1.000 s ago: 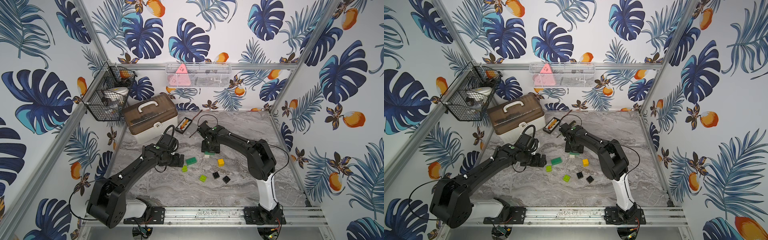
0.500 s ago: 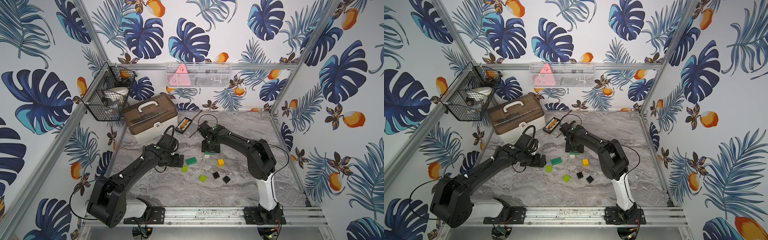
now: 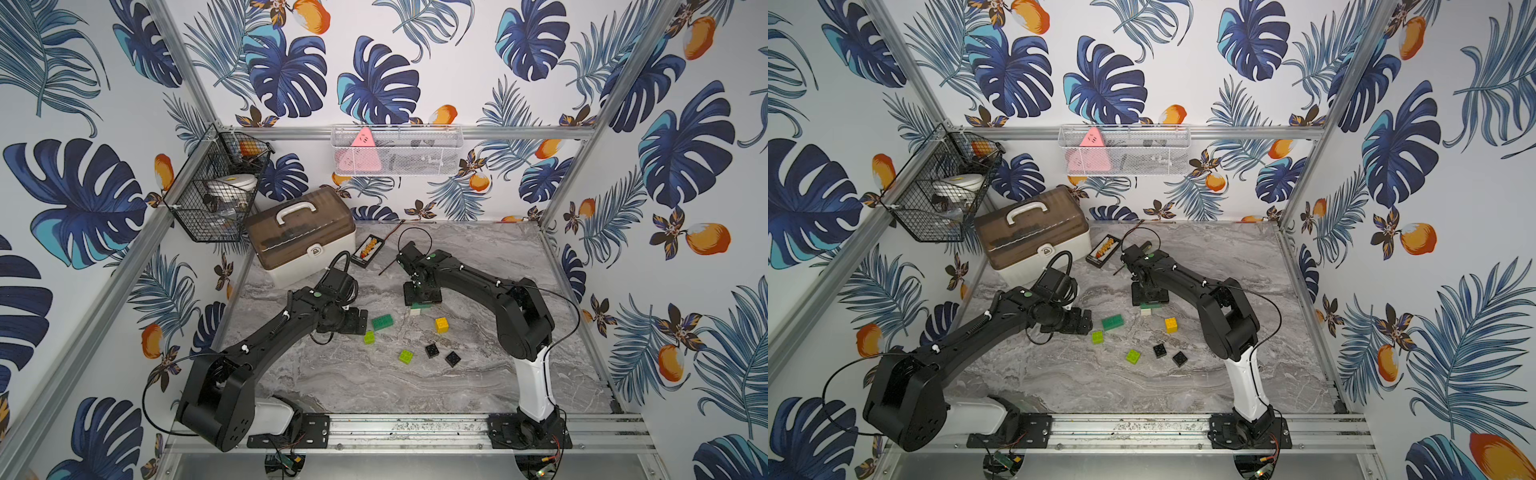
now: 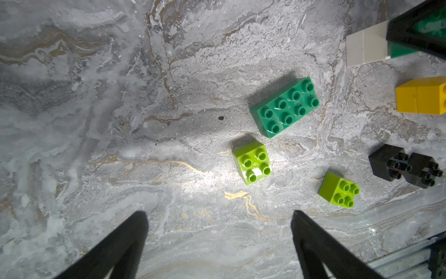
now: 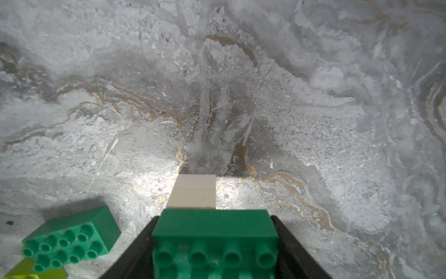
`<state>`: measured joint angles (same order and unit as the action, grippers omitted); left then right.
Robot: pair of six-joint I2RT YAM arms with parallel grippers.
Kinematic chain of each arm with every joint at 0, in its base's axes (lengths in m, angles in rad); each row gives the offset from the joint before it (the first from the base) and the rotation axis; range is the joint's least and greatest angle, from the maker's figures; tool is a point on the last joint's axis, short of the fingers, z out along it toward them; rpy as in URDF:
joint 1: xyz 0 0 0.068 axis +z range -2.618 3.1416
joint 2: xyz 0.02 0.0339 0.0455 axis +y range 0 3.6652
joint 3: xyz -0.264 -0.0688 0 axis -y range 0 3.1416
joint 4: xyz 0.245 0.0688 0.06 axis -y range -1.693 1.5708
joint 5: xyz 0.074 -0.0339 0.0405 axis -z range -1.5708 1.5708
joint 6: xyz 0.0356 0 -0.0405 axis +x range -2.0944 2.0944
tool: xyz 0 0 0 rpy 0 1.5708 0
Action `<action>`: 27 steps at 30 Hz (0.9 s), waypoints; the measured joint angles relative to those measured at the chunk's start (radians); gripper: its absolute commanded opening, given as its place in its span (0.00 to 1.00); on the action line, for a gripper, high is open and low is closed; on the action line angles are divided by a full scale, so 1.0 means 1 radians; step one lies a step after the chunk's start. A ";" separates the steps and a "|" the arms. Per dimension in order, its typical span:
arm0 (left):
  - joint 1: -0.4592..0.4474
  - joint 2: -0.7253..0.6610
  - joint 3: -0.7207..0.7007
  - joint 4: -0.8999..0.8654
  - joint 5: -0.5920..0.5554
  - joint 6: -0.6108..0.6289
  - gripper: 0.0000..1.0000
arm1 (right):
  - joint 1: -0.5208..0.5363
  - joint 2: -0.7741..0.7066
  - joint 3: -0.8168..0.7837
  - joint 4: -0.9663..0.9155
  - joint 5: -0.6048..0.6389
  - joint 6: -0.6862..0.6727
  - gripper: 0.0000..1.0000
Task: Assemble a giraffe with lego
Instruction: Assemble the lego brick with the lego brick.
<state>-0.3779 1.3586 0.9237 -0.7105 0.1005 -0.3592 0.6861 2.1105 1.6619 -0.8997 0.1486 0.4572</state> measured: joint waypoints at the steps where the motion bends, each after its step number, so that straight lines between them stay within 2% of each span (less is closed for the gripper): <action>1: 0.000 0.000 0.000 0.000 0.000 -0.008 0.97 | -0.001 -0.002 -0.002 0.002 0.000 -0.012 0.25; 17: -0.034 0.020 0.019 0.001 0.009 -0.015 0.97 | -0.028 -0.020 -0.005 0.006 -0.047 -0.182 0.25; 27: -0.067 0.044 0.056 -0.001 0.004 -0.034 0.97 | -0.038 -0.038 -0.012 -0.004 -0.080 -0.205 0.25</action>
<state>-0.4446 1.4025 0.9798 -0.7113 0.1047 -0.3935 0.6483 2.0724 1.6497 -0.9039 0.0689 0.2523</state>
